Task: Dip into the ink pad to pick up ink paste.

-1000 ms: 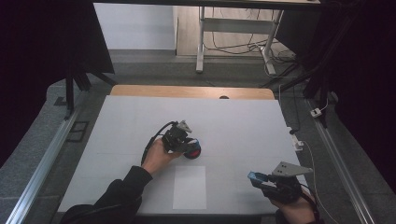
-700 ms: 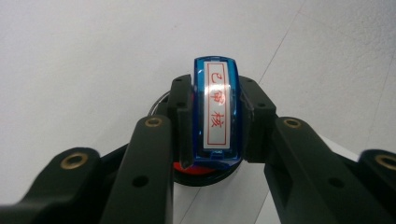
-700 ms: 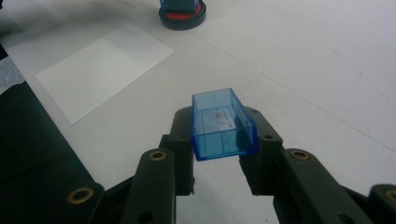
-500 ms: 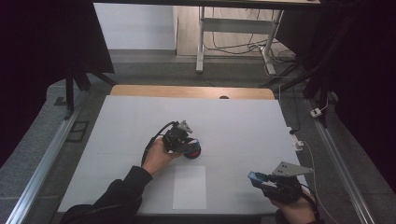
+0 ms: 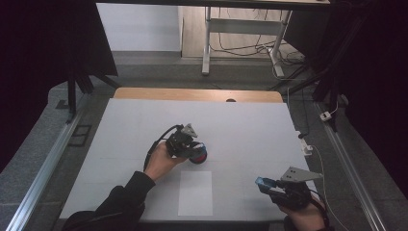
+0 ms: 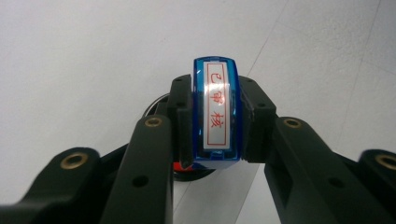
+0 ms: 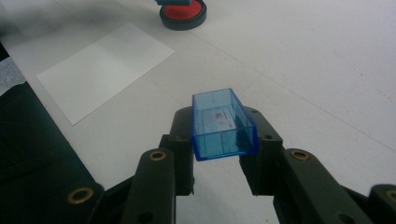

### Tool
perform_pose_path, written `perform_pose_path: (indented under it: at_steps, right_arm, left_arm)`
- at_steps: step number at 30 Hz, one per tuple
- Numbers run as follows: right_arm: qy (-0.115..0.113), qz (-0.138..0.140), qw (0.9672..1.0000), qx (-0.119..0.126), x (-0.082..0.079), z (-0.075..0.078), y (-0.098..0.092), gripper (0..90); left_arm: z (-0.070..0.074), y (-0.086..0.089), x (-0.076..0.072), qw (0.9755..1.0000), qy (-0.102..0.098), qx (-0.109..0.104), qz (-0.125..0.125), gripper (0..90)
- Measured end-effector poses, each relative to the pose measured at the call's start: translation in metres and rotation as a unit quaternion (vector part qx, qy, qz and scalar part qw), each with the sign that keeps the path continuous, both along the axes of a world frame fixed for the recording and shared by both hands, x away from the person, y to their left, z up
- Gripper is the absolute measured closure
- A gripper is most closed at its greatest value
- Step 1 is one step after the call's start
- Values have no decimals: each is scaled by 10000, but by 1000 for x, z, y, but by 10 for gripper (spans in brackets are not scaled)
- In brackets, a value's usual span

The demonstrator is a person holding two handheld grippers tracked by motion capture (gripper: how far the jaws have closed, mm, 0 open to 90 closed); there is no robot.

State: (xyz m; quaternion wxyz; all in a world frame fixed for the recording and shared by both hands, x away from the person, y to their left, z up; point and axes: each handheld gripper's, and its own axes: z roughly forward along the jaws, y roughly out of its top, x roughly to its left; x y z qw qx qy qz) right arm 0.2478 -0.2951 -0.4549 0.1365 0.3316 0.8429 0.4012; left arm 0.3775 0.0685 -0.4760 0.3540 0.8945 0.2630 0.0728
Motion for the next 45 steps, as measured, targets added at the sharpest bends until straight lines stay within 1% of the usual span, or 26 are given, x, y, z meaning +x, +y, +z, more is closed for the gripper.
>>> perform_pose_path:
  at_steps: [1,4,11,14,17,22,33,45]
  right_arm:
    - [-1,3,10000,0,0,0,0,680]
    - [6,8,10000,2,0,0,0,680]
    - [5,7,10000,7,0,0,0,680]
    - [1,-9,10000,21,0,0,-1,680]
    - [1,-21,10000,27,0,0,-1,680]
    - [-2,-19,10000,23,0,0,-1,680]
    - [-8,-4,10000,26,0,0,-1,680]
    - [-4,-8,10000,2,0,1,-1,680]
  left_arm:
    - [1,1,-1,10000,12,-40,-5,700]
    - [3,2,-3,10000,-2,-26,-57,699]
    - [7,6,-7,9999,6,-117,-118,699]
    - [9,7,-9,9998,1,-85,-167,699]
    - [11,9,-11,9997,-9,-113,-194,699]
    - [15,12,-16,9996,-30,-206,-199,699]
    - [22,19,-27,9989,-15,-356,-300,698]
    - [29,19,-41,9982,-86,-370,-463,698]
